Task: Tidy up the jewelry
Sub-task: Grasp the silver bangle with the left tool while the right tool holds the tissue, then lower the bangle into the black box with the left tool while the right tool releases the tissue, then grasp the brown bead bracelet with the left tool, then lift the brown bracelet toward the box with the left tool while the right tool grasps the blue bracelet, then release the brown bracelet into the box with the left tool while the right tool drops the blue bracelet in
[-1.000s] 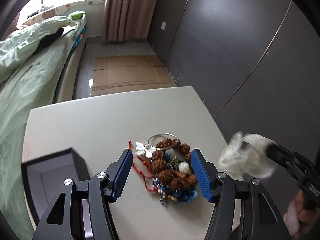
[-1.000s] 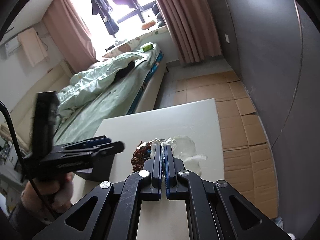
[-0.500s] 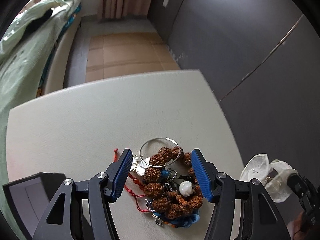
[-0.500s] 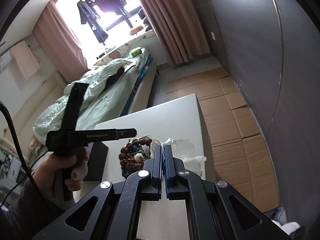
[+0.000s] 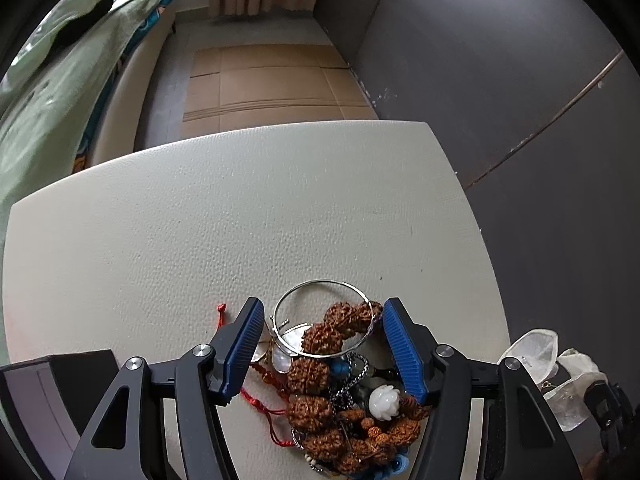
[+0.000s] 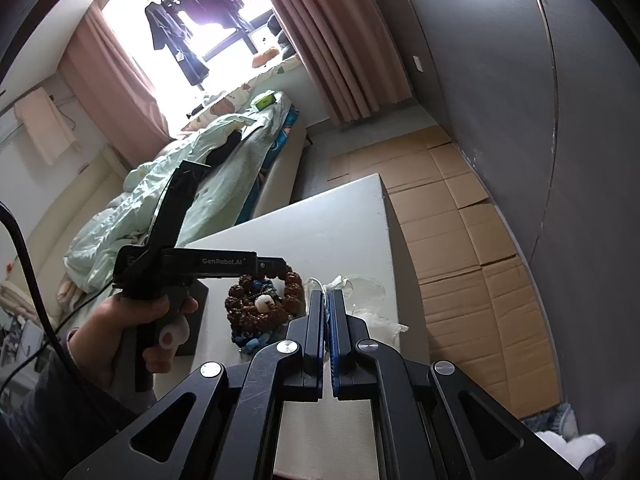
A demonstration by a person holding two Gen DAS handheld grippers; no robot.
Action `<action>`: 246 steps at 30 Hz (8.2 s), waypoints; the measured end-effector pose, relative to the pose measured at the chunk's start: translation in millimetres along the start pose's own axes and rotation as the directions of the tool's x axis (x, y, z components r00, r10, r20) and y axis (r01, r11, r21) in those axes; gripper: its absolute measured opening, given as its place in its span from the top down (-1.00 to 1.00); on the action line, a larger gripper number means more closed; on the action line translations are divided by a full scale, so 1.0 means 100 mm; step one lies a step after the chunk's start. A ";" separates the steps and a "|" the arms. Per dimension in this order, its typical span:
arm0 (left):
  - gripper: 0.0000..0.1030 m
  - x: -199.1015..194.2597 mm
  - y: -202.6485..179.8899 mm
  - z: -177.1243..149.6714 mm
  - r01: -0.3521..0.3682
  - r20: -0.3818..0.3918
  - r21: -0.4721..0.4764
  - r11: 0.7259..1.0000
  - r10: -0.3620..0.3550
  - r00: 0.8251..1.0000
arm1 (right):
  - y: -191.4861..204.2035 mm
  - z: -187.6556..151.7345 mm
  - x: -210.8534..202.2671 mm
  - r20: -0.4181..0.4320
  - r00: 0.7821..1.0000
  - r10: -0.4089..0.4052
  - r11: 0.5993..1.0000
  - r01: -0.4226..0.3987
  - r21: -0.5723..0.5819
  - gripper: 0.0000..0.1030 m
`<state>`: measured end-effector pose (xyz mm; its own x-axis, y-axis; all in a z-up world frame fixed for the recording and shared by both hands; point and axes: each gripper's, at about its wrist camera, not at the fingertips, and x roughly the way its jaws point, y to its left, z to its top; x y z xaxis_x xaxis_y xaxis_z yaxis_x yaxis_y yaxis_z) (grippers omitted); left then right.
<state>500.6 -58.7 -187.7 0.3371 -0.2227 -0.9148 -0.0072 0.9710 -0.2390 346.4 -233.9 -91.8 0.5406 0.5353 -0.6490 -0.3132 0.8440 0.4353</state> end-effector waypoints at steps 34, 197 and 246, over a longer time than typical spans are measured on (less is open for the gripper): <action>-0.02 -1.39 0.76 -0.45 0.047 0.193 -0.035 0.998 -0.040 0.980 | 0.96 0.13 0.39 -0.027 0.992 0.121 0.986 -0.123 -0.116 0.93; 0.64 -2.02 1.04 -0.95 0.245 0.365 -0.082 0.966 -0.199 0.910 | 0.63 -0.22 1.02 -0.227 0.972 0.061 0.964 0.002 0.267 -0.25; -0.30 -2.00 1.83 -1.15 0.311 0.415 -0.205 0.928 -0.205 0.887 | 2.08 0.88 -0.10 0.047 0.992 0.113 0.988 -0.107 -0.114 0.82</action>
<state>323.8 153.8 -85.7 0.6906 -0.3607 -0.6269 -0.0948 0.8141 -0.5729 345.0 -66.8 60.2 0.5378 0.6253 -0.5655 -0.4561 0.7799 0.4286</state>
